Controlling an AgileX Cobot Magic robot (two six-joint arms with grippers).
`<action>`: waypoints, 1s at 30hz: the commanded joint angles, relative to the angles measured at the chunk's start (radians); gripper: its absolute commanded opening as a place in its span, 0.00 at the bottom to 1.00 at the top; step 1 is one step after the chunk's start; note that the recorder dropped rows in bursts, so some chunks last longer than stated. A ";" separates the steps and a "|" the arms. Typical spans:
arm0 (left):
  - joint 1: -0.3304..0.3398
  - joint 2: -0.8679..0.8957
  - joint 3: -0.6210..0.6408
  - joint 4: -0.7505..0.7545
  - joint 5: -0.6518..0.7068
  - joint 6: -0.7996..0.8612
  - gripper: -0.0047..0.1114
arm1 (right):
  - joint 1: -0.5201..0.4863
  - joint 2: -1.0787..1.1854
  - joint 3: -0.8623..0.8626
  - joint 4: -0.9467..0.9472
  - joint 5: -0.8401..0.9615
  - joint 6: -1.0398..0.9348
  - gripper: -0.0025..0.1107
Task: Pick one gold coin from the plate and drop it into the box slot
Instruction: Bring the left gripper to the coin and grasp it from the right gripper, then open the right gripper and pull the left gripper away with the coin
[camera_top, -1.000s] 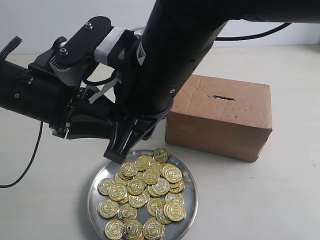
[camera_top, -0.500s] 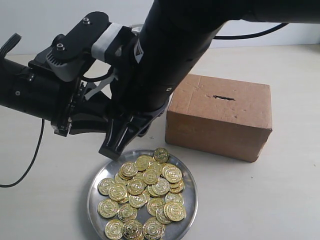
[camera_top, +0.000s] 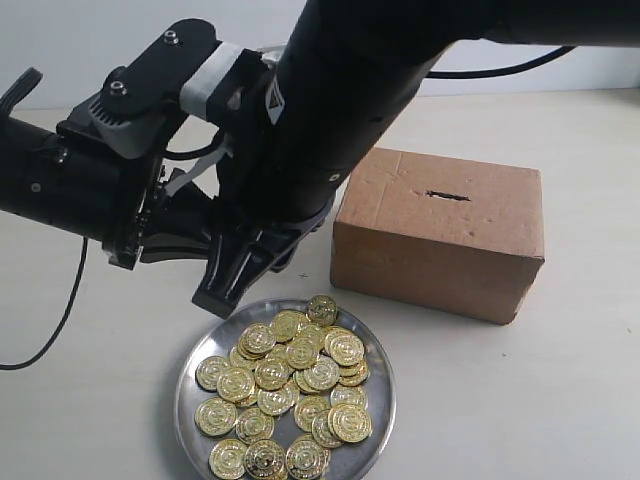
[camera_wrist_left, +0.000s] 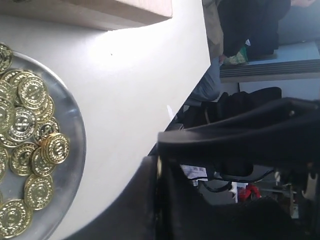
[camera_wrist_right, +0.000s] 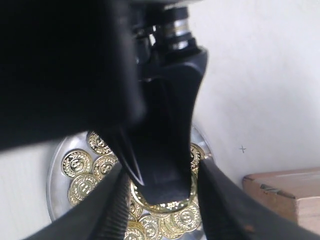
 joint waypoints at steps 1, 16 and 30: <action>-0.005 0.000 0.002 0.012 0.021 0.006 0.04 | -0.006 -0.001 0.001 -0.011 -0.053 0.006 0.23; -0.005 0.000 0.002 0.015 0.021 0.055 0.04 | -0.006 -0.008 0.001 -0.032 -0.060 0.025 0.71; -0.005 0.000 -0.002 -0.009 -0.167 0.568 0.04 | -0.006 -0.257 0.001 -0.096 0.195 0.342 0.72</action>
